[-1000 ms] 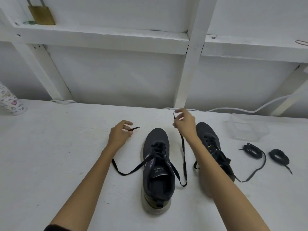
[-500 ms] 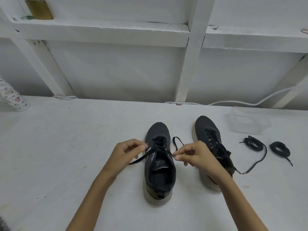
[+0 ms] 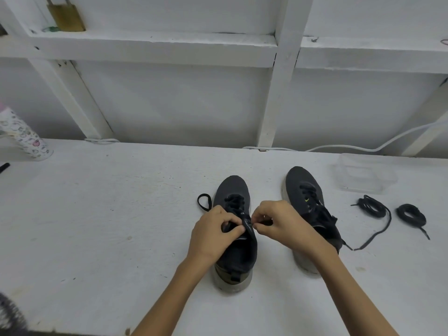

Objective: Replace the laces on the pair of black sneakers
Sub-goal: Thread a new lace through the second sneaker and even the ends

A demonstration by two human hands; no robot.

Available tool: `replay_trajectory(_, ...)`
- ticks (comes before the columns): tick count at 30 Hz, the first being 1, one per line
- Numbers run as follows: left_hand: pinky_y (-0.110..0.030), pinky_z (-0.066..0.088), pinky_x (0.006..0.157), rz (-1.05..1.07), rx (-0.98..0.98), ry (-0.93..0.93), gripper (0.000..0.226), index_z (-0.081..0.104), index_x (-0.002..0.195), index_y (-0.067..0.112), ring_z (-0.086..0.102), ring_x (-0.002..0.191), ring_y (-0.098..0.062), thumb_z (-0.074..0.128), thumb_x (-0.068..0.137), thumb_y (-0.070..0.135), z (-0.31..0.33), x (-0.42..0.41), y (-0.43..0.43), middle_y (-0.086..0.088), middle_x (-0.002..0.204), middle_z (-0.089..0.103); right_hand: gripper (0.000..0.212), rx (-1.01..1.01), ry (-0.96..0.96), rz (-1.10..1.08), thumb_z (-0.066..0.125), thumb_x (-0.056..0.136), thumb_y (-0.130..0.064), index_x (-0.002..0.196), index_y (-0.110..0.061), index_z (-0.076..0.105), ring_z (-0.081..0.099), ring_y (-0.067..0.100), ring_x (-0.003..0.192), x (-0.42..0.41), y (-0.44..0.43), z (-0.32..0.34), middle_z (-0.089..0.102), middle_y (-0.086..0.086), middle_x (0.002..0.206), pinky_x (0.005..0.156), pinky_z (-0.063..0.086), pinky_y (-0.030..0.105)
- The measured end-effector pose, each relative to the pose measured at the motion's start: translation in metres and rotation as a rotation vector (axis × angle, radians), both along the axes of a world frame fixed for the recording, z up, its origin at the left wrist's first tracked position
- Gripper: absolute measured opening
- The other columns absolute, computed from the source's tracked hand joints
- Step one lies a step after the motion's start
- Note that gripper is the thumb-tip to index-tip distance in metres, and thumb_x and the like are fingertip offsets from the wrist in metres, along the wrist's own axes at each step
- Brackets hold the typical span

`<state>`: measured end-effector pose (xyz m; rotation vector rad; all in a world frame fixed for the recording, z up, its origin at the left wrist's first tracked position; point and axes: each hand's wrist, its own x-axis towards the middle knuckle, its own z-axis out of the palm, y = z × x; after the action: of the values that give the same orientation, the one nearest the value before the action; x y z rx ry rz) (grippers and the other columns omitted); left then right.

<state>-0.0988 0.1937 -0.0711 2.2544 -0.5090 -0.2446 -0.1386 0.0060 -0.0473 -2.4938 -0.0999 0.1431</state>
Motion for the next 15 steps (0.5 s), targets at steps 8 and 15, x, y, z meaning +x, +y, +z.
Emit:
replay_trajectory(8,-0.010,0.037,0.064,0.028,-0.083,0.004,0.008,0.076,0.088,0.029,0.052,0.072,-0.002,0.077,0.079,0.029,-0.006,-0.001,-0.002,0.012,0.078,0.051,0.012,-0.134,0.088,0.146,0.061,0.090,-0.020,0.093,-0.012,0.069,0.059,0.016,0.082,0.017,-0.001,0.010,0.065,-0.001,0.091,0.074,0.050,0.033)
replay_trajectory(15,-0.010,0.035,0.063,0.052,-0.126,0.022,0.008,0.075,0.085,0.028,0.052,0.071,-0.001,0.078,0.078,0.025,-0.011,-0.003,-0.004,0.011,0.079,0.053,0.011,-0.099,0.158,0.138,0.063,0.090,-0.022,0.079,-0.018,0.065,0.056,0.008,0.067,0.023,-0.002,0.009,0.063,-0.006,0.077,0.060,0.044,0.023)
